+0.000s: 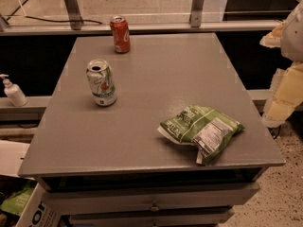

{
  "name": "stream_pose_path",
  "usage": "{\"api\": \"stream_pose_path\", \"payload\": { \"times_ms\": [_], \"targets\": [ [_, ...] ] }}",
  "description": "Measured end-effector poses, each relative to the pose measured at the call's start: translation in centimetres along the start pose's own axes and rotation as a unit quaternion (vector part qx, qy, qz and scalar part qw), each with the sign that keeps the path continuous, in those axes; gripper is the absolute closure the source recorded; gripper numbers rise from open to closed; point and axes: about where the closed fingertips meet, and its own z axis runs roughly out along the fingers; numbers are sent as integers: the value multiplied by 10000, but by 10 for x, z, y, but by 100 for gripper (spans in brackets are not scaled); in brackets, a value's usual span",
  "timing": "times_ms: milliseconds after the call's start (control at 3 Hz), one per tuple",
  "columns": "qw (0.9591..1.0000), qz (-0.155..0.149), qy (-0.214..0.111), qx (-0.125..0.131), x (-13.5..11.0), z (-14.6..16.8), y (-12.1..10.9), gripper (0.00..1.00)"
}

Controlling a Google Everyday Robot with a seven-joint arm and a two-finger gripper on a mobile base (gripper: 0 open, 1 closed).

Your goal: Pick coke can

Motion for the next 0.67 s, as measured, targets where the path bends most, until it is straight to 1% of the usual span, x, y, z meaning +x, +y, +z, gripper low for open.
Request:
{"api": "stream_pose_path", "payload": {
  "times_ms": [333, 667],
  "targets": [
    [10000, 0, 0, 1, 0, 0, 0, 0],
    [9999, -40, -86, 66, -2, 3, -5, 0]
  ]
}}
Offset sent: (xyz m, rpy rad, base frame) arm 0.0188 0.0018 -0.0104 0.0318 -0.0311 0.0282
